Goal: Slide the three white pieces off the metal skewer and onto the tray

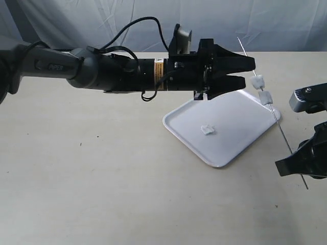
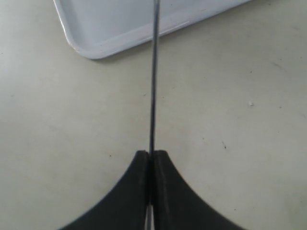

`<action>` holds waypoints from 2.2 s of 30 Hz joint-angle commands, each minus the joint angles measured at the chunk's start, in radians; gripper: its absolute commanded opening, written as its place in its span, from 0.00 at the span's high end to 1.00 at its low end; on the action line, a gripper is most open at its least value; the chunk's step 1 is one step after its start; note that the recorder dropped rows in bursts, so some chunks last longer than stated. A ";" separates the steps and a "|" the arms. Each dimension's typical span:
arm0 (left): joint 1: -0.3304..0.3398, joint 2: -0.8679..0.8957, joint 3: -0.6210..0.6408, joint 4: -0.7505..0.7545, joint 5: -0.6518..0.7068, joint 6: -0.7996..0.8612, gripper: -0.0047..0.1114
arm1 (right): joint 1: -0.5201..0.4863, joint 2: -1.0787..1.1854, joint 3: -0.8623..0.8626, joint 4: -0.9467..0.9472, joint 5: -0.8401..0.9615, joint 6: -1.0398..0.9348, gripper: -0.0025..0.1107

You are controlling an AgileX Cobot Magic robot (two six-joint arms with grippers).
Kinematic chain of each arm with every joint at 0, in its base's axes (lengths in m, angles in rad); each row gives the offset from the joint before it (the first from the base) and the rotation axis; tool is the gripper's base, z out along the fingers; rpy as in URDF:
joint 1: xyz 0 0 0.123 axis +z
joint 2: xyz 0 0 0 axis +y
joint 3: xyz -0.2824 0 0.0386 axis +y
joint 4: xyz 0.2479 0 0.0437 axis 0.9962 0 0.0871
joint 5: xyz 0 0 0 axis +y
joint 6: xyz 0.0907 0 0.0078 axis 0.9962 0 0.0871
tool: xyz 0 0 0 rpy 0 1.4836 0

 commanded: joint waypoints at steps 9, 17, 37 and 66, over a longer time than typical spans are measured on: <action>-0.034 -0.010 -0.003 -0.007 0.099 0.041 0.45 | 0.000 0.007 -0.005 0.020 -0.025 0.002 0.98; -0.037 -0.008 -0.003 -0.041 0.168 0.069 0.47 | 0.000 0.007 -0.005 0.031 -0.025 0.002 0.98; -0.083 -0.003 -0.017 -0.070 0.224 0.102 0.54 | 0.000 0.007 -0.005 0.029 -0.014 -0.007 0.98; -0.032 -0.003 -0.100 -0.250 0.255 0.148 0.96 | 0.000 0.007 0.035 0.025 0.108 -0.007 0.98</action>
